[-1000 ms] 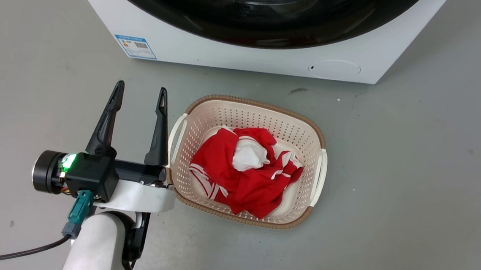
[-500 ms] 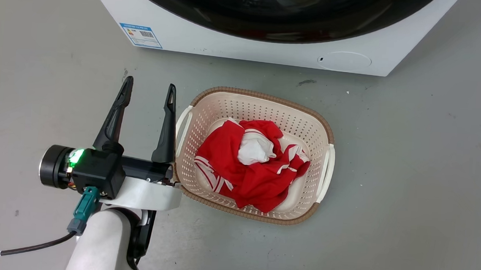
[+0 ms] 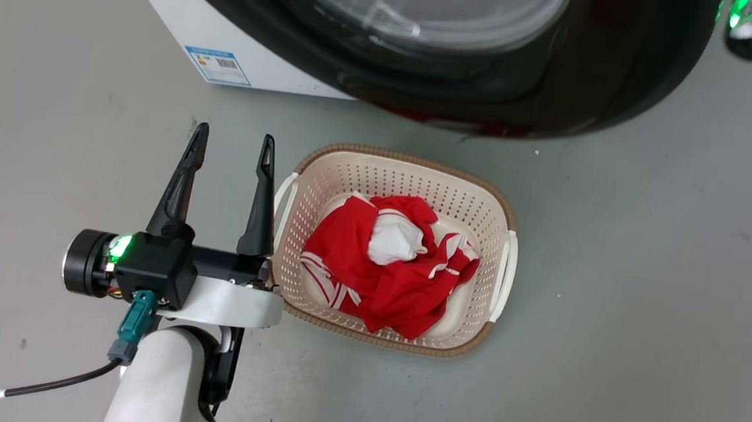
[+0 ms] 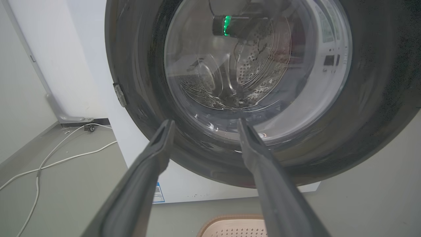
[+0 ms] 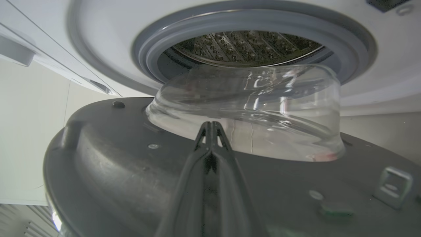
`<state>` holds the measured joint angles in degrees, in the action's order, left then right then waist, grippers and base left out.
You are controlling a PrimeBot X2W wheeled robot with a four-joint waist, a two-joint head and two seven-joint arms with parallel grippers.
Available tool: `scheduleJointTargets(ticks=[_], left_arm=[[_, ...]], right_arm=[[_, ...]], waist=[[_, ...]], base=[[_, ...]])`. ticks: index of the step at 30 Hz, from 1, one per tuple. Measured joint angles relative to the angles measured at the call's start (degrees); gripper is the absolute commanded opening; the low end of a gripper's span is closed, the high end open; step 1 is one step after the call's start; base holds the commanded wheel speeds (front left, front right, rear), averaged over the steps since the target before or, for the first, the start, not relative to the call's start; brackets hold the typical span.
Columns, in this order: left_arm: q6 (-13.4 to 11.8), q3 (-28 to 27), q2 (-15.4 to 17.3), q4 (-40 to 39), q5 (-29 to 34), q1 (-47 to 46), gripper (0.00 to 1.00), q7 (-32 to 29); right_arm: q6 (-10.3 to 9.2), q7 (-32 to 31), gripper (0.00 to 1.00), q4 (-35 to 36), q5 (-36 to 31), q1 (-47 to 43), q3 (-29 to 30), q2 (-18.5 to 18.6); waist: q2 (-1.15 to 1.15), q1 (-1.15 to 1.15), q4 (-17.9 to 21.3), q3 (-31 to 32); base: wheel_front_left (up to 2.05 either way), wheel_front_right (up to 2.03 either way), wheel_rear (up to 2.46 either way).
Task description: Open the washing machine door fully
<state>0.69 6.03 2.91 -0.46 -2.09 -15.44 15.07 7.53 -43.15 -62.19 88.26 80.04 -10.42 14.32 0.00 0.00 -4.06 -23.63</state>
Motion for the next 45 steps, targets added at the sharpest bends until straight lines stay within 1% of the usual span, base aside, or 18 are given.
scheduleJointTargets(ticks=[8,16,27,32,39,42,45], left_arm=[[0.07,-0.69,-0.01,1.4,0.32,2.69,1.0,0.0],[0.33,-0.78,0.0,2.85,0.33,6.43,1.0,0.0],[0.34,-0.09,0.0,3.7,-0.1,11.01,1.0,0.0],[0.65,0.26,-0.01,3.72,-0.1,12.01,1.0,0.0],[0.57,0.51,-0.01,3.68,-0.18,12.6,1.0,0.0],[0.14,0.3,0.0,3.59,-0.29,12.6,1.0,0.0],[-0.22,0.01,0.0,3.44,-0.6,12.6,1.0,0.0]], right_arm=[[-0.04,-7.79,0.0,5.8,1.21,-9.68,-1.48,-1.11],[-0.04,-12.2,0.0,12.35,2.87,-19.05,-2.44,-2.8],[-0.05,-15.13,0.0,20.63,4.71,-30.5,-5.57,-8.65],[-0.04,-14.27,0.0,24.38,5.84,-34.29,-7.68,-10.59],[-0.04,-11.0,0.0,27.77,8.4,-37.52,-11.28,-11.13],[-0.04,-6.56,0.0,29.88,10.47,-38.34,-12.61,-11.24],[-0.04,0.86,0.0,32.3,10.57,-39.55,-12.84,-11.37]], waist=[[0.0,0.0,0.82,4.77],[0.0,0.0,1.52,11.22],[0.0,-0.01,0.89,19.21],[0.0,-0.01,-0.04,20.89],[0.0,-0.01,-0.95,21.51],[0.0,-0.01,-0.65,21.19],[0.0,-0.01,-0.12,21.01]], base=[[0.0,0.0,0.0],[0.0,0.0,0.0],[0.0,0.0,0.0],[0.0,0.0,0.0],[0.0,0.0,0.0],[0.0,0.0,0.0],[0.0,0.0,0.0]])
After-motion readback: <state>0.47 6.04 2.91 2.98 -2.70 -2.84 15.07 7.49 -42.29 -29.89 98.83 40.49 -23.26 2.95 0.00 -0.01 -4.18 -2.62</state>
